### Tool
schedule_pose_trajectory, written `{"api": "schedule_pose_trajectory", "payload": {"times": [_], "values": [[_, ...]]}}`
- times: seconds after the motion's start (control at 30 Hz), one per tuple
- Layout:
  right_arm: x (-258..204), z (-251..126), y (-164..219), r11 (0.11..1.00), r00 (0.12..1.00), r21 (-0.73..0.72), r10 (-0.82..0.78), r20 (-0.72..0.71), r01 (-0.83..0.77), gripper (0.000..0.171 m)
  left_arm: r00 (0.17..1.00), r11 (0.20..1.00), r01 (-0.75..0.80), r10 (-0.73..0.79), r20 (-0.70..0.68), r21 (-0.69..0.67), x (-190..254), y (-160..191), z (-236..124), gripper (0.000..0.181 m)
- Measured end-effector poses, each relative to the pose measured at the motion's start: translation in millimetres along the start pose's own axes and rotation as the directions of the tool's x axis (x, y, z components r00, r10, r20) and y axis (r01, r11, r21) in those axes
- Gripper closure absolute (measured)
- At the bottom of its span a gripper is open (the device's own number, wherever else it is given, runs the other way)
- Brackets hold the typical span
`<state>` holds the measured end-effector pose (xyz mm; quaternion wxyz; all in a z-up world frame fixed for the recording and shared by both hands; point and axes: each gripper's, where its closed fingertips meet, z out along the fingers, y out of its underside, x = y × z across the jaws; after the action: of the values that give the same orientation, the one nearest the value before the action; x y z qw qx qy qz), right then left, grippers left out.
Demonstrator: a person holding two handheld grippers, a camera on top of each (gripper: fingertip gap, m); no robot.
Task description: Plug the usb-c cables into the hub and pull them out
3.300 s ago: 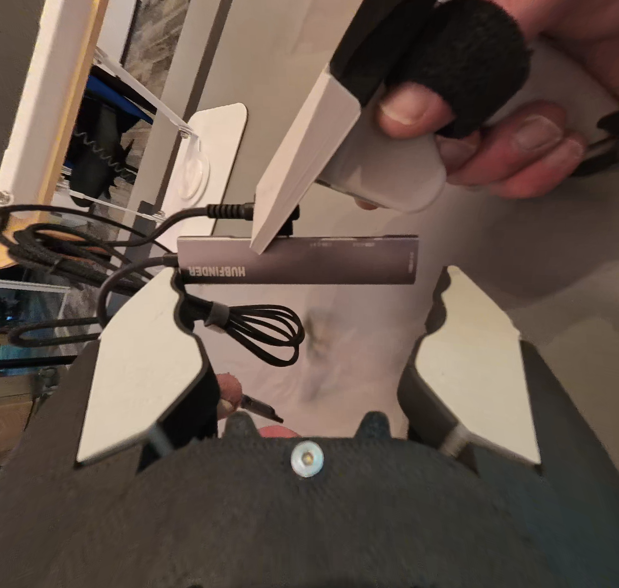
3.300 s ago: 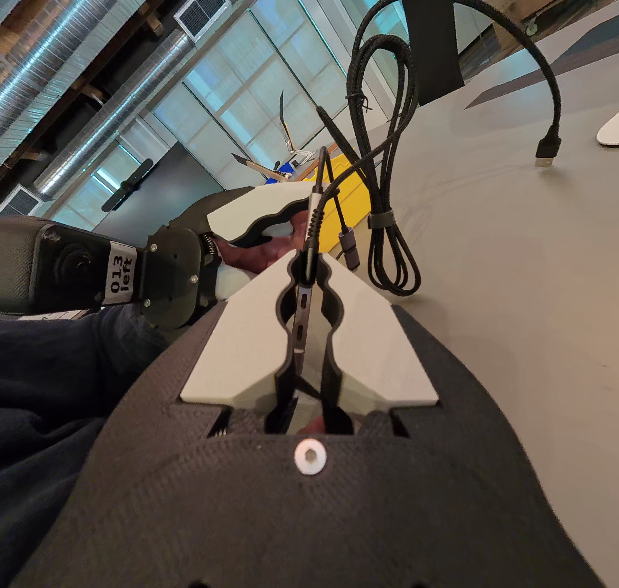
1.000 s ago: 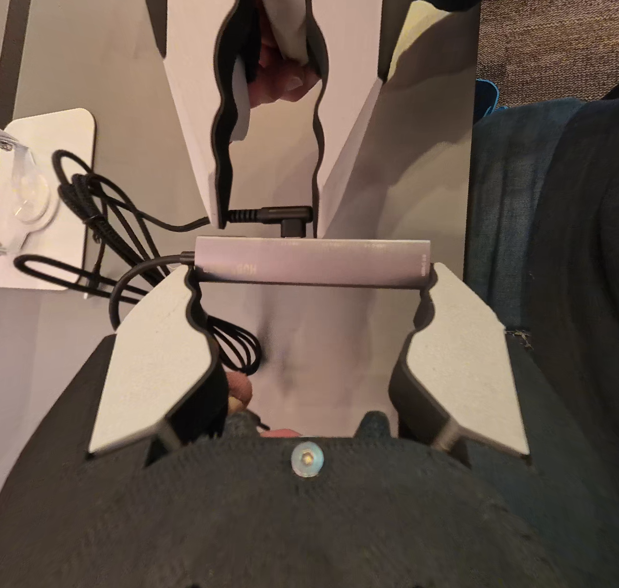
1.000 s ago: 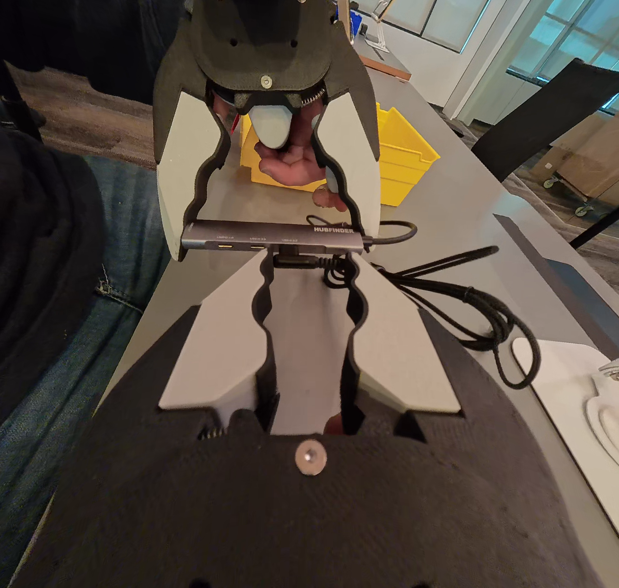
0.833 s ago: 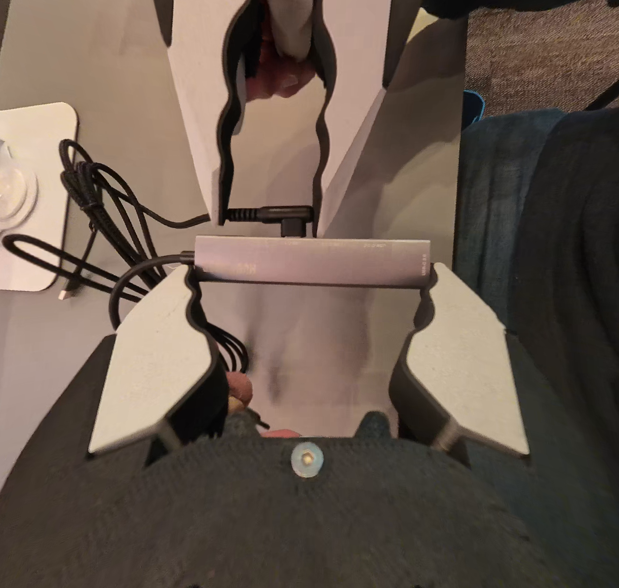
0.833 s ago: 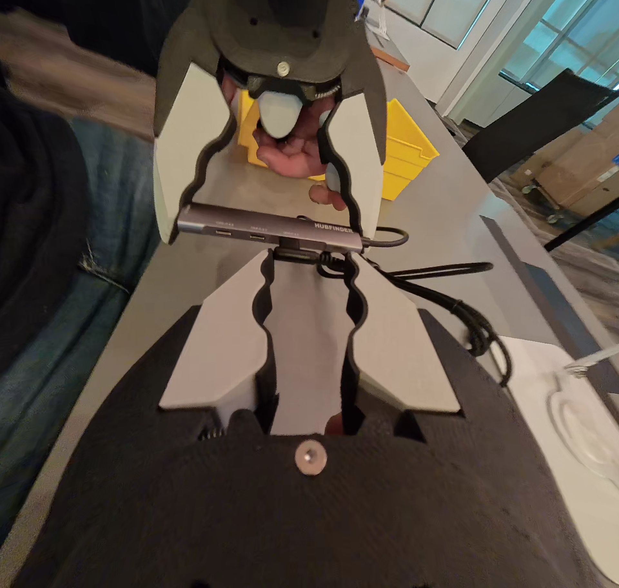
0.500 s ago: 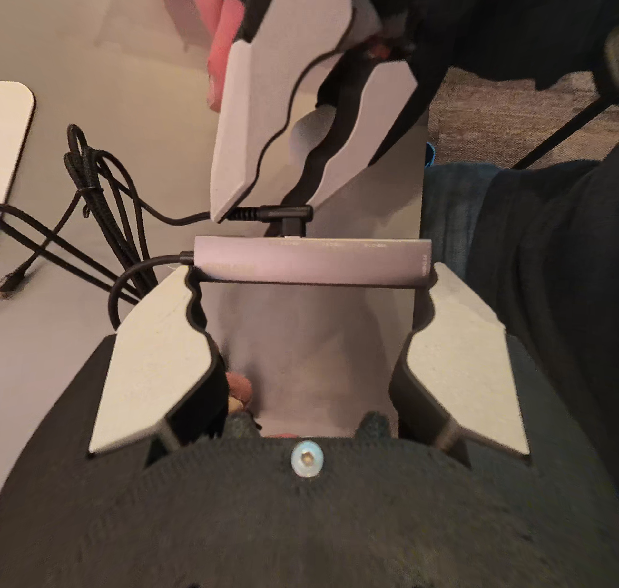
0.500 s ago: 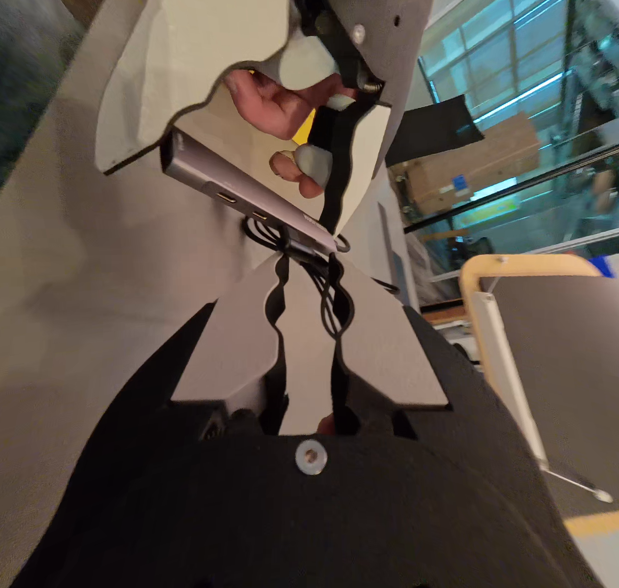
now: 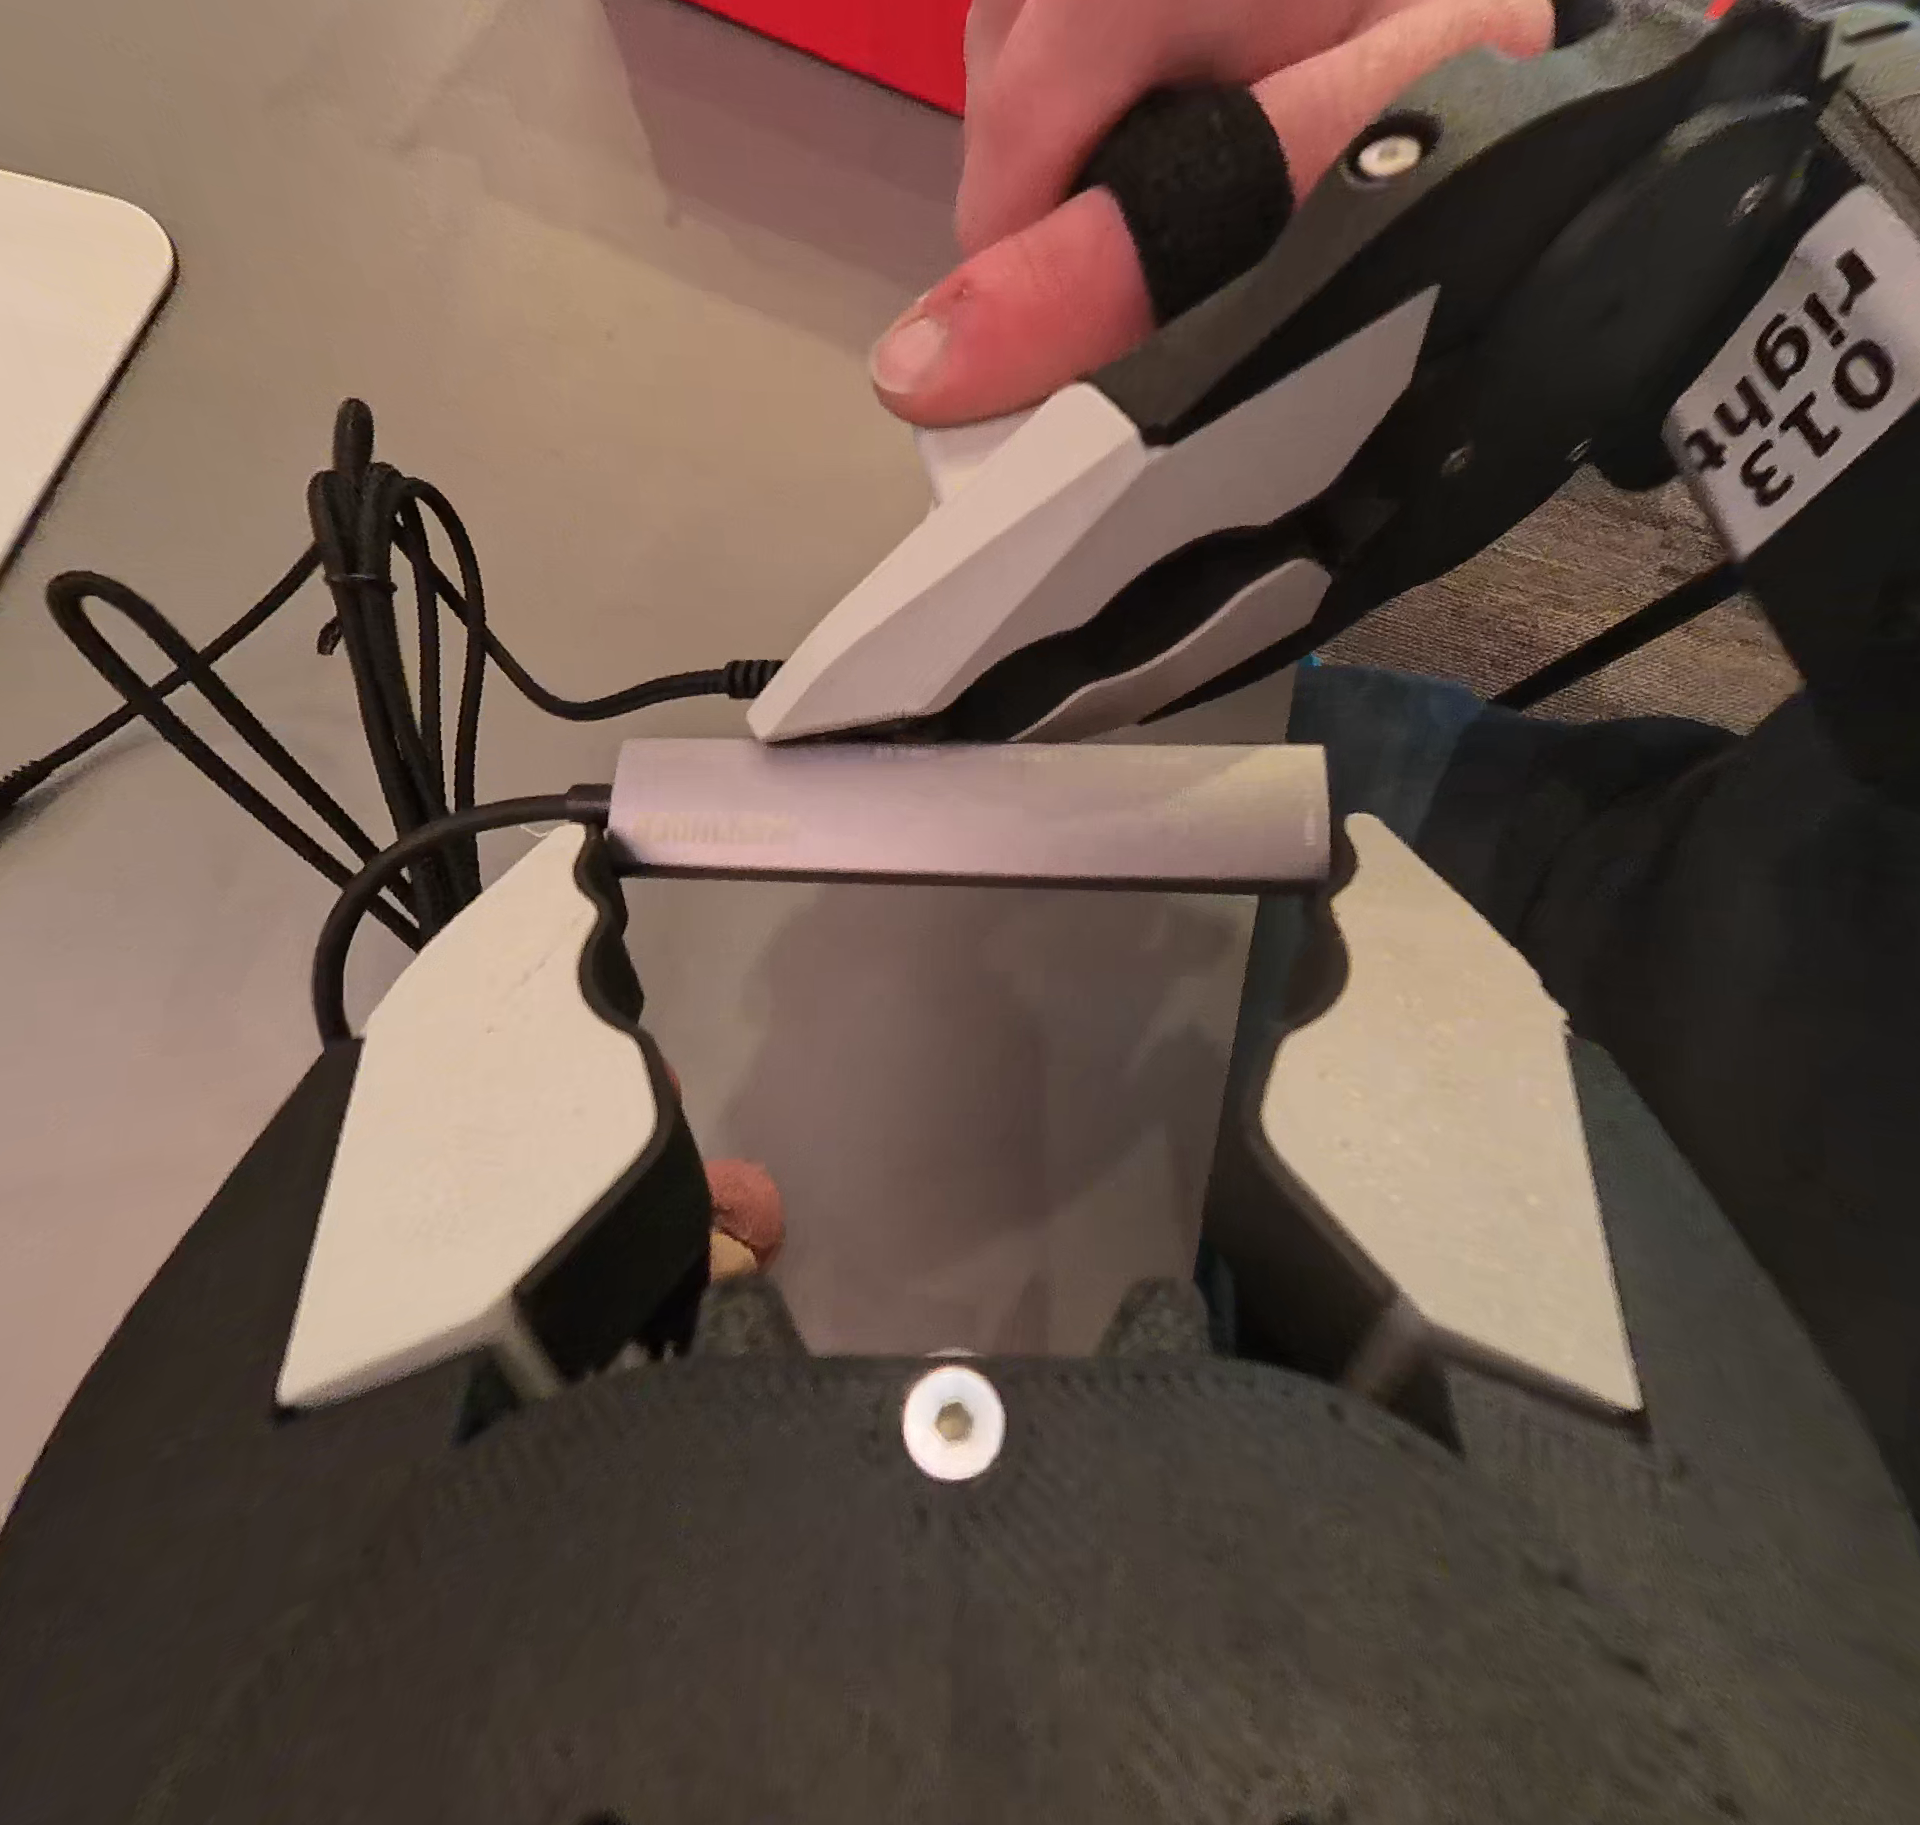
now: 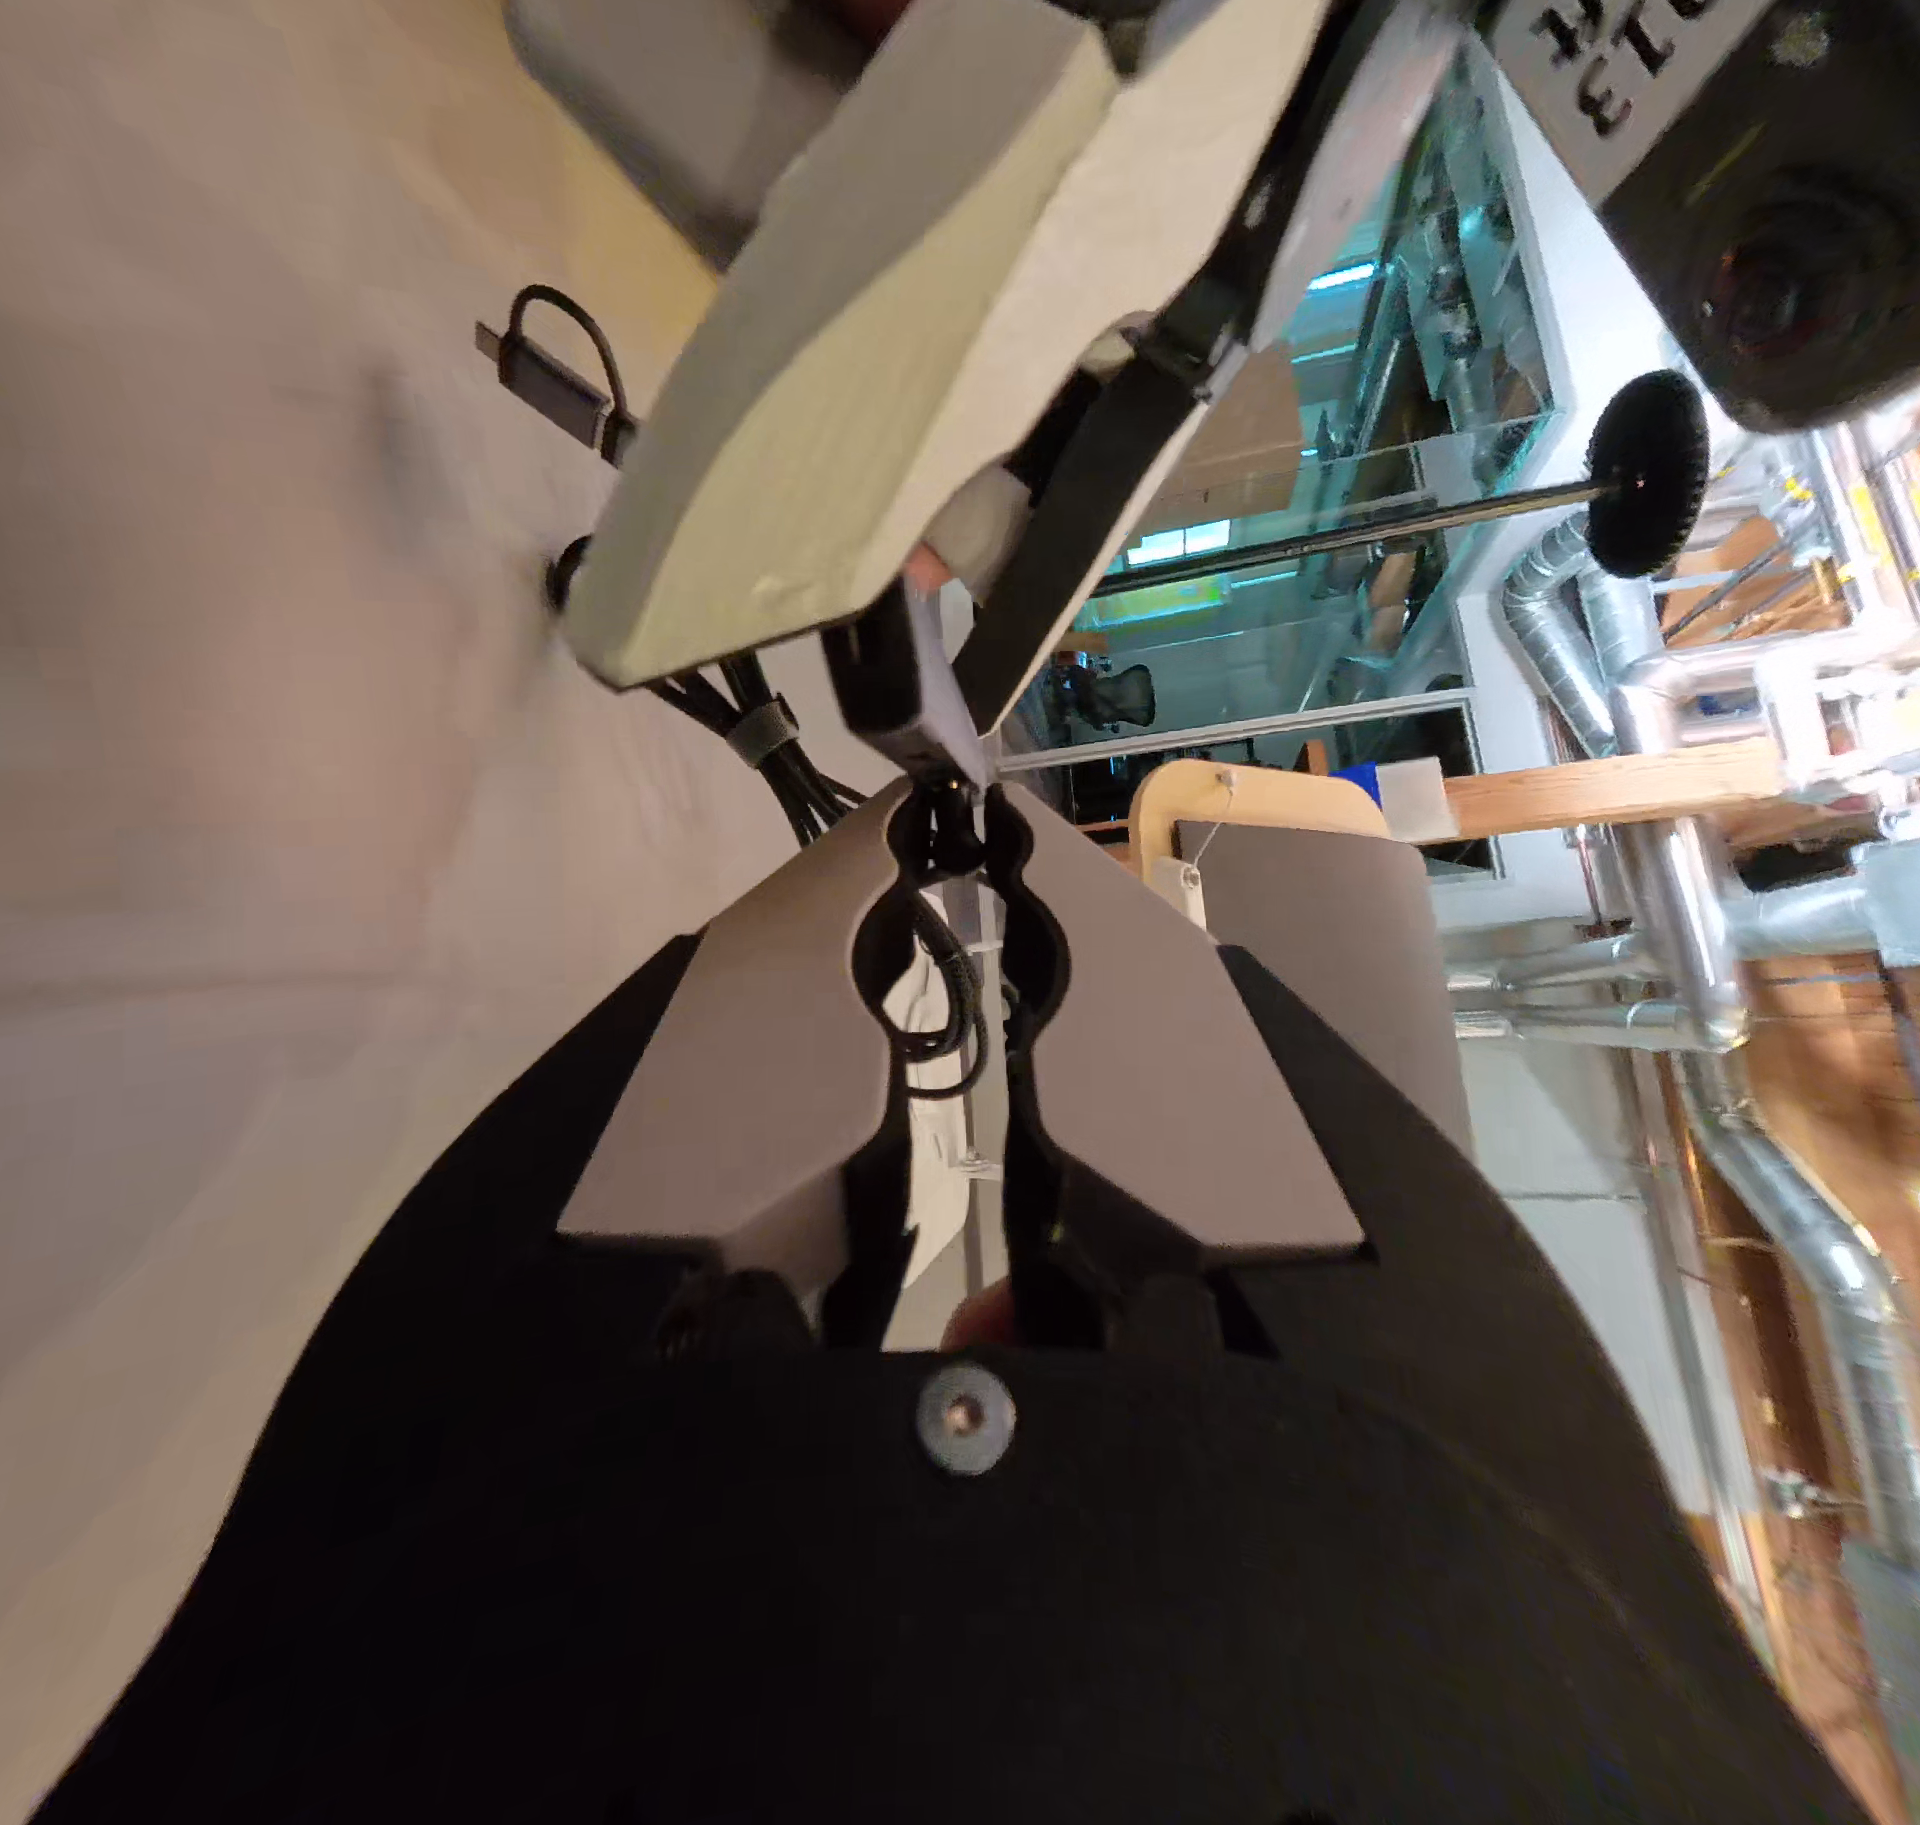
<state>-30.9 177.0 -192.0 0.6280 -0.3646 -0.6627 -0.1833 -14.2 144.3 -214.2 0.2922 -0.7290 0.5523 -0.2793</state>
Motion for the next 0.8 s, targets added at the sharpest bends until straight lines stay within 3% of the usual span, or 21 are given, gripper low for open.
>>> {"api": "schedule_pose_trajectory", "payload": {"times": [0.33,0.7,0.8], "values": [[6,1,9,0.996,0.998,-0.088,-0.015,-0.066,0.009,0.168,0.998,0.998,0.045,-0.047,0.050,0.037,-6,-9,1,0.060],[3,-7,2,0.996,0.998,0.077,0.029,0.055,-0.033,0.167,0.999,0.995,0.039,-0.037,-0.030,0.094,3,-11,1,0.060],[7,-6,8,0.999,0.998,0.036,0.023,0.050,-0.025,0.168,0.999,0.992,0.039,-0.036,-0.022,0.118,-1,-14,-3,0.064]]}}
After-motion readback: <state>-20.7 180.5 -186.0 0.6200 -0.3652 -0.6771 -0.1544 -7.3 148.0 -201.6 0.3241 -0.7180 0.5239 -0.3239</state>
